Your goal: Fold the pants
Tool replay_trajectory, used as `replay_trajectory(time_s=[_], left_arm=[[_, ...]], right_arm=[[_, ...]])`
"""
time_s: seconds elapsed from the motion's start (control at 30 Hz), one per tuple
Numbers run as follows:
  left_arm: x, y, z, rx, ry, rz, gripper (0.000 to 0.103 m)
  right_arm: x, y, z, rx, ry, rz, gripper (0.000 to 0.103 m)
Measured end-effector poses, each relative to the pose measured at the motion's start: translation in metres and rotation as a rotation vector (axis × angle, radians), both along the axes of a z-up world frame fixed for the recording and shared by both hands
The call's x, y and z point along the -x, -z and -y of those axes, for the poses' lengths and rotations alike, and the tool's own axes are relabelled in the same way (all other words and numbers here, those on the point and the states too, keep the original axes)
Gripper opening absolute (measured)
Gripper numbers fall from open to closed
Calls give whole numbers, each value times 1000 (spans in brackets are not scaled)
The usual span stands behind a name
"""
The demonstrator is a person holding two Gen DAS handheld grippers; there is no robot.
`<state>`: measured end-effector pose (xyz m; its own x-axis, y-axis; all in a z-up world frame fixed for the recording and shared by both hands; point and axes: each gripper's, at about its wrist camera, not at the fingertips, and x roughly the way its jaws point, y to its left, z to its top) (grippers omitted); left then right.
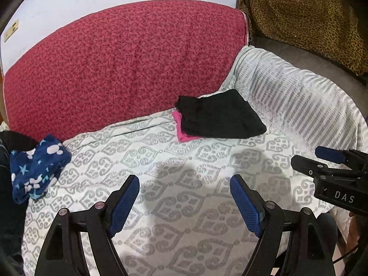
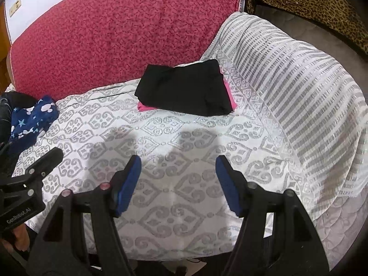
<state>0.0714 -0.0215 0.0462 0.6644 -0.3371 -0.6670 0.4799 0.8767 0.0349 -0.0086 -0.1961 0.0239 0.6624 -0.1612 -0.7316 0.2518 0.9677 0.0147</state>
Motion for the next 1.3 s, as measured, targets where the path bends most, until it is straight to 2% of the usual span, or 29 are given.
replay_trajectory(time_s=[0.47,1.3], left_arm=[[6,1,-7,16,-8,-10,83],[21,-7,-5,23,7,30,83]], right_arm=[[13,-3,2,12,68,18,68],[26,-10,6,18,68,50,68]])
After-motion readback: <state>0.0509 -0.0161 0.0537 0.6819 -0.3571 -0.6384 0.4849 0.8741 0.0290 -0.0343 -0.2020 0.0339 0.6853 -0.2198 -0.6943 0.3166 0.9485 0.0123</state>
